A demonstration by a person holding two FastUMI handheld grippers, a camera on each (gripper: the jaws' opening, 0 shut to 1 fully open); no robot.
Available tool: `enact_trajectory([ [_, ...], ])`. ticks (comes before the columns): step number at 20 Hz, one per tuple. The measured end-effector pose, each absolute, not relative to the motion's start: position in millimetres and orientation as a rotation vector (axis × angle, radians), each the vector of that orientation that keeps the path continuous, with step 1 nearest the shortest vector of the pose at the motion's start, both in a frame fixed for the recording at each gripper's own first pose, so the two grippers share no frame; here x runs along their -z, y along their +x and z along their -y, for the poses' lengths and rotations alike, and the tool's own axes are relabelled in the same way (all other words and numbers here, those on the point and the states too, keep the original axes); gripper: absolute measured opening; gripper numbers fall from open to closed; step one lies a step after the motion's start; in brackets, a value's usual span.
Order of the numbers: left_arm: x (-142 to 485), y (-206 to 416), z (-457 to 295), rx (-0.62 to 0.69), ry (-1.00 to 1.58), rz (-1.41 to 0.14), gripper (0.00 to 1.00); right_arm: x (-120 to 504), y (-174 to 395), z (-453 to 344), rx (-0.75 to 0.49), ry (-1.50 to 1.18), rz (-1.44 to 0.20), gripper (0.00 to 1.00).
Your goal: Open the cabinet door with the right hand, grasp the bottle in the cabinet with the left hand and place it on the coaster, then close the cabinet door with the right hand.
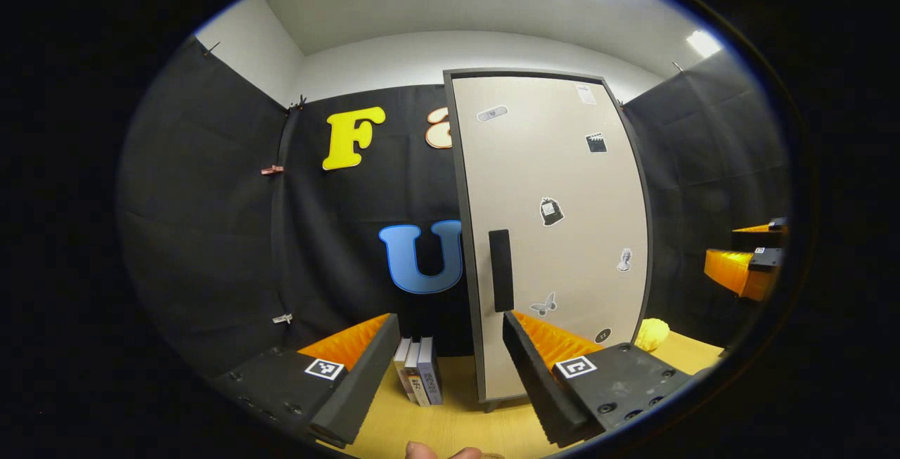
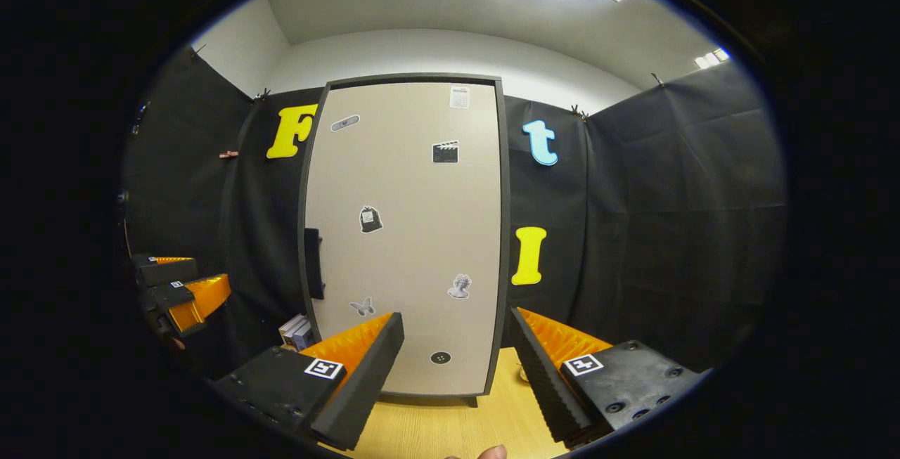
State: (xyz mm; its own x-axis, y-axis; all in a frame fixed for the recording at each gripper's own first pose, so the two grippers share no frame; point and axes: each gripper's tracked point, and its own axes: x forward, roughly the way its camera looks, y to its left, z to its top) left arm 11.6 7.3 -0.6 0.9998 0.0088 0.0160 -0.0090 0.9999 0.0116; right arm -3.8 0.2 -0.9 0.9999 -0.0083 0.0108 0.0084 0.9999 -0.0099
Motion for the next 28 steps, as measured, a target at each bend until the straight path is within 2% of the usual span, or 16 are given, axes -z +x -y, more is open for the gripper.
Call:
enact_trajectory([
  [7, -0.6, 2.6, -15.2, -0.017, -0.004, 0.020, 0.93, -2.7, -2.2, -20.5, -0.024, 0.006, 0.017, 0.98],
  [12, 6.0, -4.5, -34.2, -0.038, -0.027, 0.010, 0.93, -10.9, 14.7, -61.8, -0.092, 0.034, 0.028, 0.98],
  [21, 28.7, -15.2, -71.1, -0.093, -0.015, -0.021, 0.94, -16.2, 66.8, -157.1, -0.217, 0.062, 0.048, 0.98],
  [28, 43.7, -12.5, -95.9, -0.134, -0.029, -0.049, 0.93, 7.5, 124.6, -207.0, -0.227, 0.068, 0.001, 0.98],
])
